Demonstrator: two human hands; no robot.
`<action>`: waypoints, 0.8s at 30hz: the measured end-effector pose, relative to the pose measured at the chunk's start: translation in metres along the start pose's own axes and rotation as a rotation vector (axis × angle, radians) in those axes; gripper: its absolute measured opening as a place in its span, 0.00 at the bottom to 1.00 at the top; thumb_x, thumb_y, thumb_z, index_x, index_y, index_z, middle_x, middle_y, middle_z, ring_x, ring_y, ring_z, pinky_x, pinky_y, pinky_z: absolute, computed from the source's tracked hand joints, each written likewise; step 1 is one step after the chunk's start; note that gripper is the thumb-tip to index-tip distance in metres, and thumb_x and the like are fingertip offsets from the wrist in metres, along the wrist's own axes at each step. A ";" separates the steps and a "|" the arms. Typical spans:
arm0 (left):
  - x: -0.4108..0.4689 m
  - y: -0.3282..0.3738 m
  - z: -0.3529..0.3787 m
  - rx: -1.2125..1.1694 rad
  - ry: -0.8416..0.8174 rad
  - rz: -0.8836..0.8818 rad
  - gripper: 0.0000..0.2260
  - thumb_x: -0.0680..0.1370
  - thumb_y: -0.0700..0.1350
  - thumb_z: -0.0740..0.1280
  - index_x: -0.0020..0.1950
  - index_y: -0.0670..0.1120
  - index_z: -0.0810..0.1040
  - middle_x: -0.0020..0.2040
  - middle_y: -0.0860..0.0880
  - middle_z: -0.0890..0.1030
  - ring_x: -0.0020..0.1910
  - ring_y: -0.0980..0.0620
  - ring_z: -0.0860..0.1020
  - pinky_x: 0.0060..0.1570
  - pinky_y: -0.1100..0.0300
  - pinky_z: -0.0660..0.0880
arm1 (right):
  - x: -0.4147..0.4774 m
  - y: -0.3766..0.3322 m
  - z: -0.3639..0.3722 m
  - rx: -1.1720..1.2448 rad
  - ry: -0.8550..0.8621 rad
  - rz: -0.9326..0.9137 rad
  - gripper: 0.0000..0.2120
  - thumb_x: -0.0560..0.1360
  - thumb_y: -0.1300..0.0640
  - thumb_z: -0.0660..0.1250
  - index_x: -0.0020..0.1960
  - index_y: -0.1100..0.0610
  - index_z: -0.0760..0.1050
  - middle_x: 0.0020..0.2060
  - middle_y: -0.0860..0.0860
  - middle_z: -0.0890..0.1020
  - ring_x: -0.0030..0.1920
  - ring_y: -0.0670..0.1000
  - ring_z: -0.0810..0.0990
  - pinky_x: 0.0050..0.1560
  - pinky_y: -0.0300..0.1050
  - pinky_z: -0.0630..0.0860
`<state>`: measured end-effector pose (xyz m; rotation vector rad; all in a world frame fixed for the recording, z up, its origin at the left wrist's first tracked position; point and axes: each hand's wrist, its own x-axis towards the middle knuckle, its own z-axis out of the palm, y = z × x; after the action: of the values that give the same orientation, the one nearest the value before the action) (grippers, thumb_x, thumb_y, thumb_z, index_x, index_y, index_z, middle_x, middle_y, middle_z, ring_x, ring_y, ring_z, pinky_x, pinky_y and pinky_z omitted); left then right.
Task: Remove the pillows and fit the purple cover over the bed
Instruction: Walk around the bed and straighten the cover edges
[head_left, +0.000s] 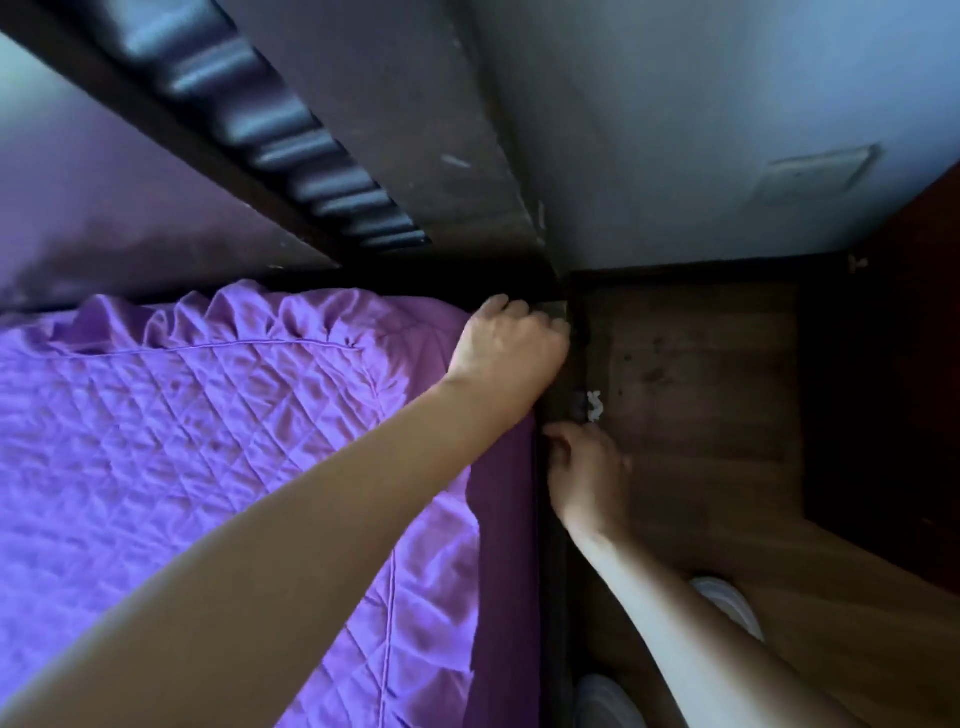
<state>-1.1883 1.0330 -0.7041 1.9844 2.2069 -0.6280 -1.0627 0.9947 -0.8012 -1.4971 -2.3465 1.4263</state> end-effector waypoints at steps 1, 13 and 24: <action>-0.011 -0.013 -0.010 -0.041 0.147 -0.031 0.11 0.72 0.39 0.57 0.44 0.45 0.79 0.40 0.46 0.82 0.43 0.44 0.80 0.47 0.55 0.74 | -0.001 -0.012 -0.009 0.054 0.074 -0.013 0.14 0.75 0.63 0.60 0.55 0.53 0.79 0.50 0.53 0.80 0.54 0.56 0.77 0.54 0.51 0.67; -0.119 -0.116 -0.002 -0.415 -0.020 -0.680 0.31 0.74 0.31 0.55 0.74 0.52 0.58 0.74 0.53 0.61 0.60 0.43 0.76 0.47 0.48 0.76 | 0.006 -0.159 -0.033 -0.339 0.170 -0.352 0.22 0.74 0.42 0.64 0.59 0.57 0.75 0.49 0.56 0.80 0.51 0.60 0.77 0.50 0.56 0.69; -0.074 -0.096 -0.023 -0.416 0.335 -0.634 0.12 0.65 0.28 0.64 0.45 0.41 0.76 0.37 0.43 0.80 0.40 0.41 0.77 0.31 0.56 0.68 | 0.024 -0.141 -0.046 -0.080 0.202 -0.312 0.05 0.74 0.61 0.66 0.40 0.56 0.73 0.36 0.54 0.81 0.42 0.59 0.80 0.47 0.51 0.67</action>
<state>-1.2673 0.9670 -0.6356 1.2479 2.8803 0.1482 -1.1555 1.0258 -0.6876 -1.1587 -2.4013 1.0695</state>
